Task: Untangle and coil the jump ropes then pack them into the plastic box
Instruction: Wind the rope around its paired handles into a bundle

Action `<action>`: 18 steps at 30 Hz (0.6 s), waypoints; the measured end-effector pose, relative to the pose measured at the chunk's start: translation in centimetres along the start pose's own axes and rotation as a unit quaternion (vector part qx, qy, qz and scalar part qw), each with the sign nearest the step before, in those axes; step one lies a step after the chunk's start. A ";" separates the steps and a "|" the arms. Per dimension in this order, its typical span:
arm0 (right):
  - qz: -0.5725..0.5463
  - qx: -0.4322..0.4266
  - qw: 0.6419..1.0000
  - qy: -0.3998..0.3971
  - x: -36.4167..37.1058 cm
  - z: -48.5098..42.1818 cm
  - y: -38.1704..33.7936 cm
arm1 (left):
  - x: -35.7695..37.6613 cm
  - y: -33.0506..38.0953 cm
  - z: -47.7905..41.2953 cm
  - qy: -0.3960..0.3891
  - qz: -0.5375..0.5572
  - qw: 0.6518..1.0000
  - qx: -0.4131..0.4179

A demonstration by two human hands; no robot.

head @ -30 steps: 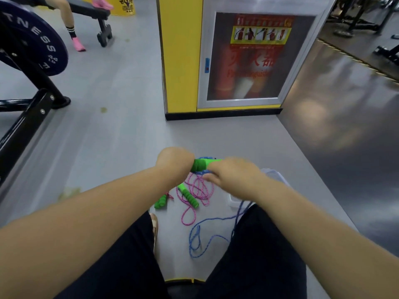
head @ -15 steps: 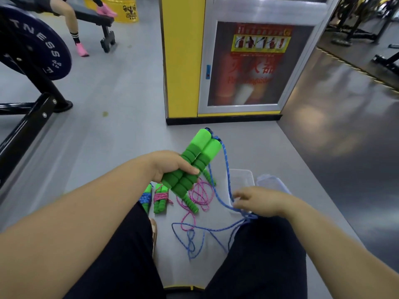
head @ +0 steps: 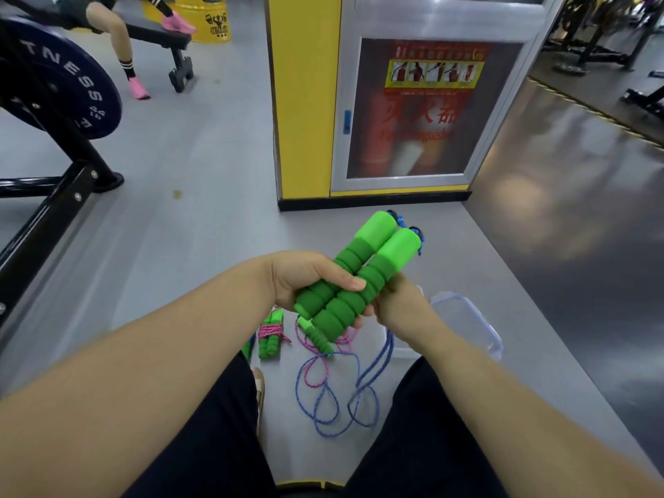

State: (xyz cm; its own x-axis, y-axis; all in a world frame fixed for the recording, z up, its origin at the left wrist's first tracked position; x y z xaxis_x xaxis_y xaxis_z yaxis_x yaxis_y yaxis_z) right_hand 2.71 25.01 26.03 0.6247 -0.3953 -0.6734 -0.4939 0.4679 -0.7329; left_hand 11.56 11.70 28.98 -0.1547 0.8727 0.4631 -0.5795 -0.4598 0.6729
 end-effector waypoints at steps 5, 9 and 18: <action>0.319 -0.056 0.940 -0.107 1.2 0.3 0.8 | -0.5 0.1 -0.9 0.186 -0.187 0.964 0.031; 0.451 -0.133 0.876 -0.106 -0.1 0.5 -0.6 | 0.5 0.7 -1.4 0.321 -0.619 0.717 0.027; 0.284 -0.185 0.936 -0.096 -6.1 -1.2 -2.5 | 3.1 -0.4 -1.6 0.197 -0.844 0.497 0.035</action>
State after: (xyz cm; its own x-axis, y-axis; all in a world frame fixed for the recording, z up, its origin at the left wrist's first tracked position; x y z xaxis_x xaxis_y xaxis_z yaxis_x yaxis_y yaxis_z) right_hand -0.63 25.27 31.84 0.2781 -0.0005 -0.9605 -0.9326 0.2393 -0.2702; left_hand 10.00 14.87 29.20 0.3529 -0.0177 -0.9355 -0.1222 0.9904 -0.0649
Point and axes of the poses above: each hand's wrist, its own z-axis away from the middle knuckle, its own x-axis out of the palm, y = z × x, the point moved 1 cm from there along -z, towards the middle knuckle, and after that the axes turned 13 degrees about z, right-handed, at the moved point
